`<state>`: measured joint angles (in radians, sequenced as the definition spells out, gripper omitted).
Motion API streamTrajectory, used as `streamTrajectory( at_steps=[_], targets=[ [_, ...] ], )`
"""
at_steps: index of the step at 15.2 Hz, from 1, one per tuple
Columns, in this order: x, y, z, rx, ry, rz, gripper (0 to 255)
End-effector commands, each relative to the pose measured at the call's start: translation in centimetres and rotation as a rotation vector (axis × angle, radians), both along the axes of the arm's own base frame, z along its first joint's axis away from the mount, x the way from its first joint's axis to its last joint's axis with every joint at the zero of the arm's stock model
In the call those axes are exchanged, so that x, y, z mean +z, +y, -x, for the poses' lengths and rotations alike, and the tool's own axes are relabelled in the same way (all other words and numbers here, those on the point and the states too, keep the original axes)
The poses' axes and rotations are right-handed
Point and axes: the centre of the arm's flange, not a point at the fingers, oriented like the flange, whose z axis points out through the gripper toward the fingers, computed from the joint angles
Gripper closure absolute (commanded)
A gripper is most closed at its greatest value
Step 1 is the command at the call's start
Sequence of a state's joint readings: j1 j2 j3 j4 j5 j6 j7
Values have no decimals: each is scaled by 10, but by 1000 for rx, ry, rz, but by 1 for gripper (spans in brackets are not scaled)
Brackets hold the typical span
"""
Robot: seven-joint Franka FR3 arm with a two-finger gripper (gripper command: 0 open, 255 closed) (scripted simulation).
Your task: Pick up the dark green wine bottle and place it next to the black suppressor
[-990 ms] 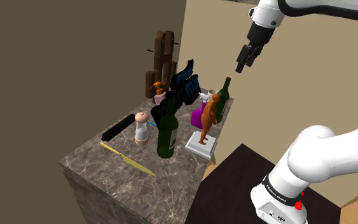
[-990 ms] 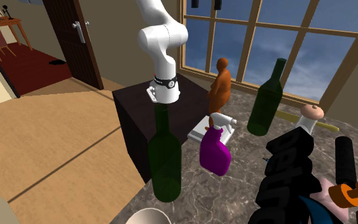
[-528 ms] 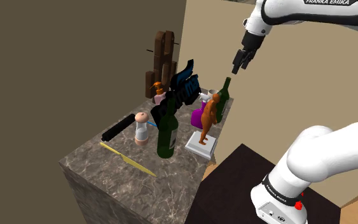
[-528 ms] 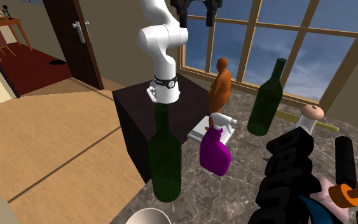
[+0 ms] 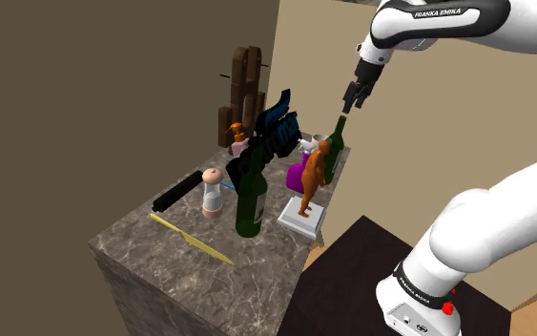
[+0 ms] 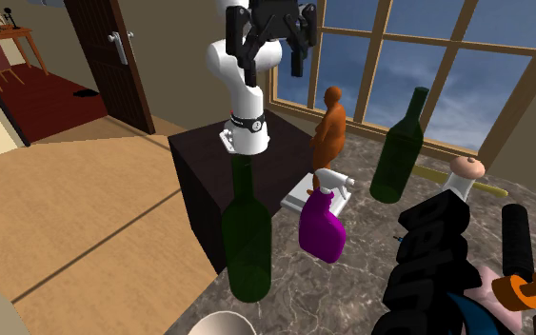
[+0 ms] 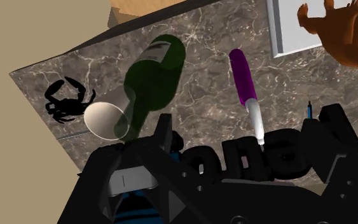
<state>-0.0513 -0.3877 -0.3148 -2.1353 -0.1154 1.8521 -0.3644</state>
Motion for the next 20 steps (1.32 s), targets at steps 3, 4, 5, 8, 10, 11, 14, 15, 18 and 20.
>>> streamTrajectory(
  at_steps=[3, 4, 5, 8, 10, 11, 14, 15, 18, 20],
  targets=[
    [-21, -45, -27, -3, 12, -23, 0],
    [-27, -56, -34, -4, 15, -29, 0],
    [-33, -67, -41, -5, 18, -35, 0],
    [-52, -99, -61, -8, 27, -54, 0],
    [-64, -119, -73, -9, 33, -65, 0],
    [-69, -119, -73, -9, 33, -65, 0],
    [-85, -118, -74, -9, 33, -65, 0],
    [-90, -118, -74, -9, 33, -65, 0],
    [-104, -117, -75, -9, 33, -65, 0],
    [-104, -117, -75, -9, 33, -65, 0]
  ],
)
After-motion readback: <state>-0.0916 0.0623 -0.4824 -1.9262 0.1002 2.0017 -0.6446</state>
